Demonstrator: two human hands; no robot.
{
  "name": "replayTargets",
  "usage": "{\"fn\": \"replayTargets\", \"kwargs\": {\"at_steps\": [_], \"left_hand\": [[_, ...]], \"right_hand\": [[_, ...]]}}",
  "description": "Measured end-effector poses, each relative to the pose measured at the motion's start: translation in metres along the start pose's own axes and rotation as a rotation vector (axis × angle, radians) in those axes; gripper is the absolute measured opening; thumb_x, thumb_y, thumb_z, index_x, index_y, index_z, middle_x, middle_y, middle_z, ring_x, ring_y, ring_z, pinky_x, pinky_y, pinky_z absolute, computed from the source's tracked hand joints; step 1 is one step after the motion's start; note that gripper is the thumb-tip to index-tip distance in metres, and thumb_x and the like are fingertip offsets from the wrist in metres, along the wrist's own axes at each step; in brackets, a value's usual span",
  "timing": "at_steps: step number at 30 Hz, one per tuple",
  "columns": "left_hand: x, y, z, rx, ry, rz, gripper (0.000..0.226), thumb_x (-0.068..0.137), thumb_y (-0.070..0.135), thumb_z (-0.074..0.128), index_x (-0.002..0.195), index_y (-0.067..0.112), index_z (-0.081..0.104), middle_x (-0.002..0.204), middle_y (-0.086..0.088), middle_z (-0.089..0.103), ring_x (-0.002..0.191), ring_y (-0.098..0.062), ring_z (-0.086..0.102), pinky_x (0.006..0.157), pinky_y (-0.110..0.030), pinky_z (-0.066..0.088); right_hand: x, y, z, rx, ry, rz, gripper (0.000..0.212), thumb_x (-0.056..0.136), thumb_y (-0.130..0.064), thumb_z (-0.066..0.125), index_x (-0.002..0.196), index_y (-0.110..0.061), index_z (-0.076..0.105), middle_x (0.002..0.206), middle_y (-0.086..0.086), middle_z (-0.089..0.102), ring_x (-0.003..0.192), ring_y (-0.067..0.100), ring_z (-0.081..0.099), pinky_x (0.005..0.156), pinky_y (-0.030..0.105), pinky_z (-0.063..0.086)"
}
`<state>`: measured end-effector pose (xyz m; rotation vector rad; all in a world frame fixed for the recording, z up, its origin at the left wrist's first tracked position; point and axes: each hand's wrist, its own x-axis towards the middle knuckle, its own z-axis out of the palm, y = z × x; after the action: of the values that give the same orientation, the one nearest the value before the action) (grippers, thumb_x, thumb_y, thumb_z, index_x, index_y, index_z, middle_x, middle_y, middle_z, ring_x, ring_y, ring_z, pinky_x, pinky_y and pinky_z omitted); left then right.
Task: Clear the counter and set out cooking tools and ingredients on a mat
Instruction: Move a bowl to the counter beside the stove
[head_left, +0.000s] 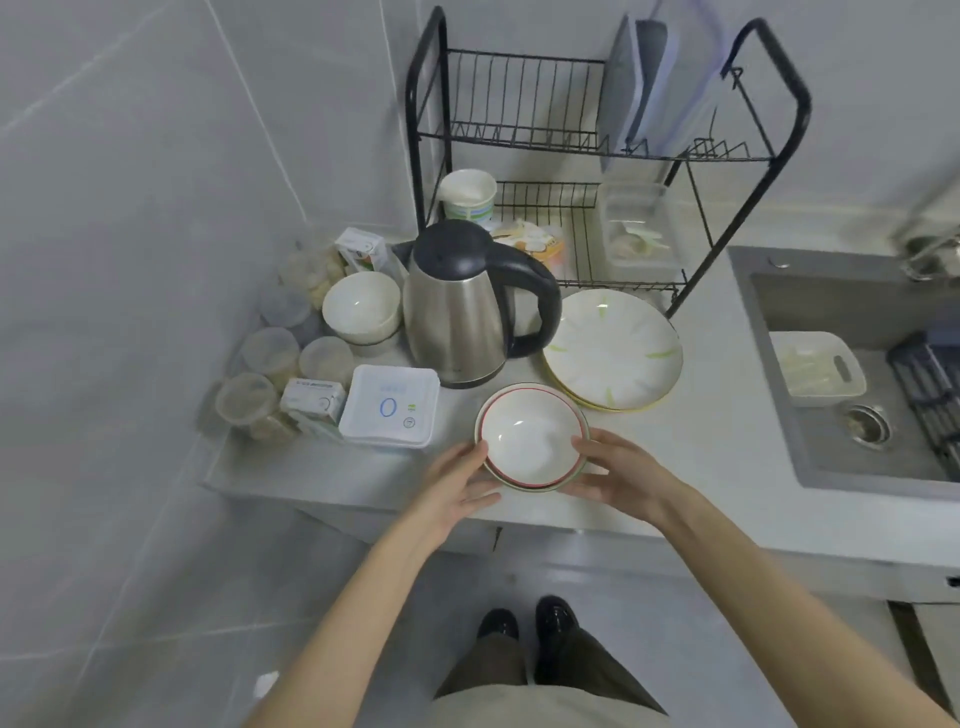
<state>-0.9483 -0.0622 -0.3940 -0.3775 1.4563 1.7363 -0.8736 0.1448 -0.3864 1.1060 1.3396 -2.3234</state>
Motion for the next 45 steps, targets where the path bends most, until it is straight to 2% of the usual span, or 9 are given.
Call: {"fn": "replayTargets", "kwargs": {"at_steps": [2,6,13,17,21,28,33,40,45], "left_hand": [[-0.003,0.004,0.011,0.041,-0.06,-0.004,0.027,0.092,0.021,0.06,0.116,0.01,0.055,0.094,-0.009,0.066,0.086,-0.028,0.066,0.087,-0.044,0.052],[-0.011,0.015,0.04,0.123,-0.143,-0.005,0.035,0.089,0.025,0.064,0.12,0.012,0.057,0.105,-0.014,0.067,0.096,-0.033,0.067,0.083,-0.042,0.056],[-0.03,0.026,0.12,0.297,-0.384,0.052,0.03,0.085,0.027,0.068,0.111,0.012,0.063,0.11,-0.017,0.066,0.092,-0.033,0.069,0.086,-0.044,0.056],[-0.049,0.022,0.185,0.413,-0.532,0.059,0.022,0.086,0.027,0.066,0.104,0.013,0.063,0.103,-0.014,0.067,0.087,-0.034,0.07,0.081,-0.039,0.058],[-0.073,0.002,0.251,0.506,-0.671,0.044,0.019,0.085,0.026,0.066,0.099,0.013,0.063,0.102,-0.018,0.068,0.087,-0.035,0.07,0.08,-0.039,0.058],[-0.127,-0.067,0.358,0.624,-0.841,-0.009,0.022,0.085,0.026,0.066,0.104,0.014,0.062,0.107,-0.02,0.066,0.086,-0.035,0.07,0.076,-0.037,0.06],[-0.19,-0.143,0.433,0.688,-0.963,-0.059,0.01,0.088,0.022,0.063,0.094,0.014,0.061,0.096,-0.017,0.065,0.082,-0.035,0.069,0.078,-0.038,0.058],[-0.268,-0.241,0.52,0.802,-1.098,-0.125,0.018,0.086,0.023,0.065,0.1,0.013,0.062,0.107,-0.02,0.063,0.086,-0.037,0.068,0.076,-0.037,0.059],[-0.319,-0.305,0.576,0.87,-1.196,-0.187,0.017,0.086,0.02,0.066,0.1,0.012,0.062,0.097,-0.018,0.066,0.075,-0.034,0.071,0.071,-0.035,0.06]], "right_hand": [[-0.017,0.0,-0.01,0.045,0.02,-0.038,0.026,0.089,-0.01,0.063,0.114,-0.003,0.06,0.106,0.011,0.064,0.09,0.035,0.068,0.082,0.048,0.057],[-0.053,-0.002,-0.031,0.129,0.087,-0.114,0.028,0.087,-0.012,0.065,0.114,-0.004,0.059,0.105,0.012,0.065,0.092,0.035,0.068,0.083,0.047,0.057],[-0.128,-0.008,-0.082,0.295,0.266,-0.277,0.015,0.088,-0.011,0.063,0.102,-0.007,0.058,0.094,0.011,0.061,0.089,0.037,0.066,0.085,0.049,0.056],[-0.18,-0.009,-0.121,0.383,0.368,-0.347,0.02,0.09,-0.012,0.061,0.109,-0.009,0.057,0.104,0.014,0.058,0.089,0.037,0.066,0.077,0.045,0.059],[-0.237,0.002,-0.166,0.482,0.445,-0.418,0.022,0.09,-0.013,0.06,0.111,-0.011,0.053,0.101,0.012,0.058,0.092,0.038,0.065,0.076,0.044,0.059],[-0.337,0.044,-0.243,0.6,0.617,-0.515,0.014,0.089,-0.01,0.061,0.1,-0.011,0.052,0.089,0.009,0.057,0.084,0.035,0.066,0.071,0.043,0.06],[-0.426,0.094,-0.305,0.668,0.718,-0.579,0.014,0.088,-0.011,0.062,0.099,-0.012,0.052,0.093,0.01,0.062,0.083,0.035,0.067,0.073,0.044,0.06],[-0.532,0.162,-0.37,0.796,0.862,-0.644,0.019,0.087,-0.011,0.065,0.102,-0.012,0.053,0.106,0.013,0.062,0.094,0.04,0.066,0.068,0.042,0.06],[-0.591,0.207,-0.407,0.912,0.974,-0.708,0.024,0.084,-0.011,0.068,0.103,-0.011,0.053,0.111,0.016,0.056,0.109,0.039,0.061,0.062,0.04,0.059]]}}
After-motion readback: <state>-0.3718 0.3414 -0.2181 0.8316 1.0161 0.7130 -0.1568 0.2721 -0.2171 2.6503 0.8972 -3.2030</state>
